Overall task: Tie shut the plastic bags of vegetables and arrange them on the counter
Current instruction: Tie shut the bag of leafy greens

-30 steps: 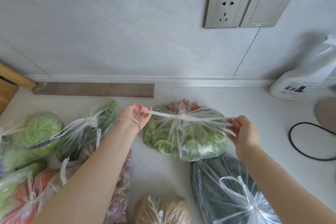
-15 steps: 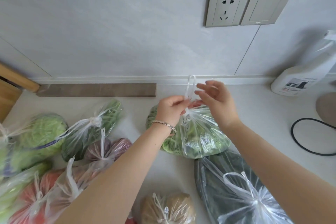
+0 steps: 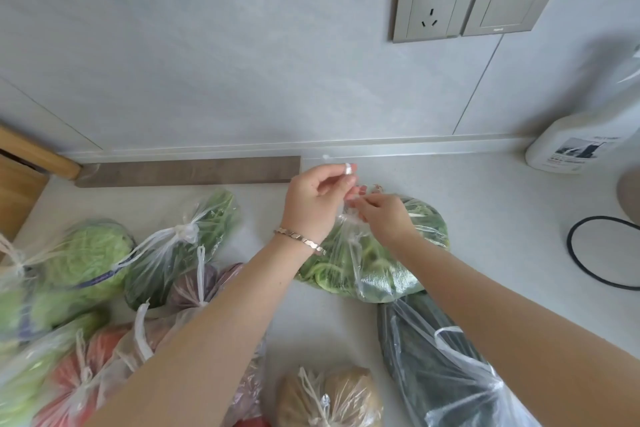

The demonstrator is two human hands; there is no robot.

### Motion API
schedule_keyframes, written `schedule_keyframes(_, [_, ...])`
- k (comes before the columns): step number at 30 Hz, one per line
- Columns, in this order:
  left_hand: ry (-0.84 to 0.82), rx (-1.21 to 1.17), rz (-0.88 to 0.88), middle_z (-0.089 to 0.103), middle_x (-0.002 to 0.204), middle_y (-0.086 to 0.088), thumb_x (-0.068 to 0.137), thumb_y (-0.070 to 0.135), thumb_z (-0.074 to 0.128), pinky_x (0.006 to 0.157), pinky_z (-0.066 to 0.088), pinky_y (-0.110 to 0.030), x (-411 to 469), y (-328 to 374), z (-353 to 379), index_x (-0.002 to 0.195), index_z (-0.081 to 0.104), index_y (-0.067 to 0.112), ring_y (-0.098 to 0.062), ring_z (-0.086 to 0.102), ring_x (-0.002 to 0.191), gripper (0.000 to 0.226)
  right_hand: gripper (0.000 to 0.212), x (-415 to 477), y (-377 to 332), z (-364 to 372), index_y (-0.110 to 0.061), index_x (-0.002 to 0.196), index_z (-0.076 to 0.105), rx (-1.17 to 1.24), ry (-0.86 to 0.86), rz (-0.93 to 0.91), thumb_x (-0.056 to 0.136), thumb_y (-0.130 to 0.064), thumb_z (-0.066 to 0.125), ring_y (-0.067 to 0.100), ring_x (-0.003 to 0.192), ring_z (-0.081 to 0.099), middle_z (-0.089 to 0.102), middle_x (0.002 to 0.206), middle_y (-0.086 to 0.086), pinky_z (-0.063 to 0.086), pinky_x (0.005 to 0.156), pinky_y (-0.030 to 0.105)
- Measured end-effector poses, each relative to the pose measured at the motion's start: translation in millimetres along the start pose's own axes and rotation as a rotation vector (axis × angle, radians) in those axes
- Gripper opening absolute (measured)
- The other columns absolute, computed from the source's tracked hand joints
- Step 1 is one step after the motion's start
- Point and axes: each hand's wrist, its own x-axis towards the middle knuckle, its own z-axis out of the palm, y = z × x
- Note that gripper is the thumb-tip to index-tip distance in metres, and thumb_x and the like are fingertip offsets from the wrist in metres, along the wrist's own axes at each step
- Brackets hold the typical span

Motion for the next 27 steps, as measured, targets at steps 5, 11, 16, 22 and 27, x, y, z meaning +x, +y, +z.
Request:
schedule_keyframes(5, [-0.203, -0.089, -0.100, 0.064, 0.093, -0.012, 0.089, -0.004, 0.049, 0.069, 0.054, -0.012, 13, 11, 18, 0.109, 0.059, -0.007, 0.001, 0.067, 0.066, 0.023, 0.039, -11, 4, 5, -0.013, 0.053, 0.036, -0.364, -0.099, -0.311, 0.088, -0.018, 0.053, 0.012, 0.049, 0.029, 0.037, 0.055, 0.000, 0.023, 0.047, 0.020])
schedule_keyframes(11, [-0.334, 0.336, -0.070, 0.066, 0.112, -0.010, 0.095, 0.021, 0.044, 0.092, 0.051, -0.037, 32, -2, 14, 0.117, 0.056, 0.011, -0.020, 0.064, 0.096, 0.027, 0.039, -9, 7, 7, -0.009, 0.060, 0.042, 0.001, -0.035, -0.142, 0.091, -0.032, 0.050, 0.011, 0.040, 0.026, 0.031, 0.047, -0.001, 0.024, 0.046, 0.024])
schedule_keyframes(16, [-0.313, 0.592, 0.063, 0.062, 0.092, -0.002, 0.094, 0.025, 0.043, 0.075, 0.051, -0.037, 21, -32, -1, 0.124, 0.039, 0.025, -0.019, 0.059, 0.074, 0.031, 0.031, -8, 6, -1, -0.008, 0.073, 0.063, 0.211, -0.048, -0.061, 0.091, -0.031, 0.051, 0.006, 0.039, 0.030, 0.044, 0.054, 0.003, 0.029, 0.046, 0.021])
schedule_keyframes(22, [-0.124, 0.426, 0.003, 0.065, 0.079, 0.013, 0.082, 0.022, 0.064, 0.058, 0.037, -0.012, 10, -54, 0, 0.115, 0.043, 0.020, 0.002, 0.046, 0.049, 0.040, 0.027, -5, 12, 1, -0.012, 0.070, 0.066, 0.249, 0.089, -0.102, 0.090, -0.025, 0.054, 0.018, 0.058, 0.049, 0.059, 0.062, 0.004, 0.044, 0.061, 0.031])
schedule_keyframes(27, [-0.197, 0.399, -0.049, 0.070, 0.087, -0.005, 0.083, 0.017, 0.064, 0.055, 0.038, -0.002, 13, -48, 8, 0.102, 0.068, 0.007, 0.011, 0.050, 0.053, 0.023, 0.033, -6, 19, 14, -0.007, 0.066, 0.064, 0.150, 0.326, -0.149, 0.090, -0.026, 0.054, 0.023, 0.053, 0.048, 0.059, 0.058, 0.013, 0.045, 0.055, 0.035])
